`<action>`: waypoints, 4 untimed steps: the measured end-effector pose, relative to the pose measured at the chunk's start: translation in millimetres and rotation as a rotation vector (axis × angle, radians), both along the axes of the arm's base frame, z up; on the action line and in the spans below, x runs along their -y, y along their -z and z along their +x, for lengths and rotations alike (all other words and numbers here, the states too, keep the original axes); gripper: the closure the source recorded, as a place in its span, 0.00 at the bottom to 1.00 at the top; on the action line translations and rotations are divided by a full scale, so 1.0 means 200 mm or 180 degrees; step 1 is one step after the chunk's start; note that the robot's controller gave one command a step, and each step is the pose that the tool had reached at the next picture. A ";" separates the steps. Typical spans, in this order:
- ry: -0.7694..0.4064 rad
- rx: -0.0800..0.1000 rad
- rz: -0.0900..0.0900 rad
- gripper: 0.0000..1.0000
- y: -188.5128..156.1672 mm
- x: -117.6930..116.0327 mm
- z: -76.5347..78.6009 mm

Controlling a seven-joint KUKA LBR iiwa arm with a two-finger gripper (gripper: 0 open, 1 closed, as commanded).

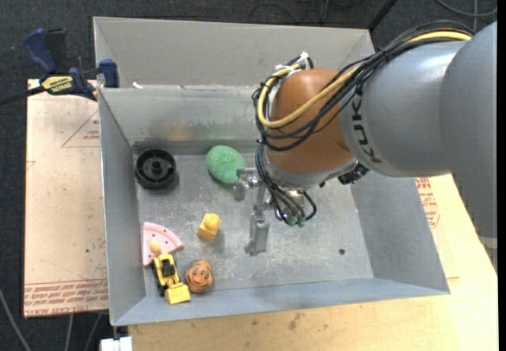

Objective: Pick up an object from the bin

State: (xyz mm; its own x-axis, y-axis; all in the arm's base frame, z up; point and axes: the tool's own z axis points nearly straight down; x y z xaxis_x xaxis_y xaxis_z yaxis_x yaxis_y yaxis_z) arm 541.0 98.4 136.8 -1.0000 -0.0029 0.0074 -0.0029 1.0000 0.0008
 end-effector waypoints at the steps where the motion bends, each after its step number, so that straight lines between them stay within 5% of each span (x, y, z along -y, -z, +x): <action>1: 0.0008 0.0024 0.0003 0.00 -0.02 0.00 0.01; 2: -0.0068 0.0046 -0.0001 0.00 0.14 -0.19 0.02; 3: -0.0146 0.0027 0.0018 0.00 0.30 -0.26 -0.03; 4: -0.0777 0.0027 0.0007 1.00 0.33 -0.40 -0.17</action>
Offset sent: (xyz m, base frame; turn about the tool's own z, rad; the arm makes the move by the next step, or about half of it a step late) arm -0.0007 0.0673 -0.0520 -0.0423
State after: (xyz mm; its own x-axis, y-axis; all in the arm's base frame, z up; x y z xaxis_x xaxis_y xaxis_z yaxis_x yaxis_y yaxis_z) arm 506.4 178.5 69.9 -0.9697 -0.2443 -0.0012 -0.2443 0.9697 0.0019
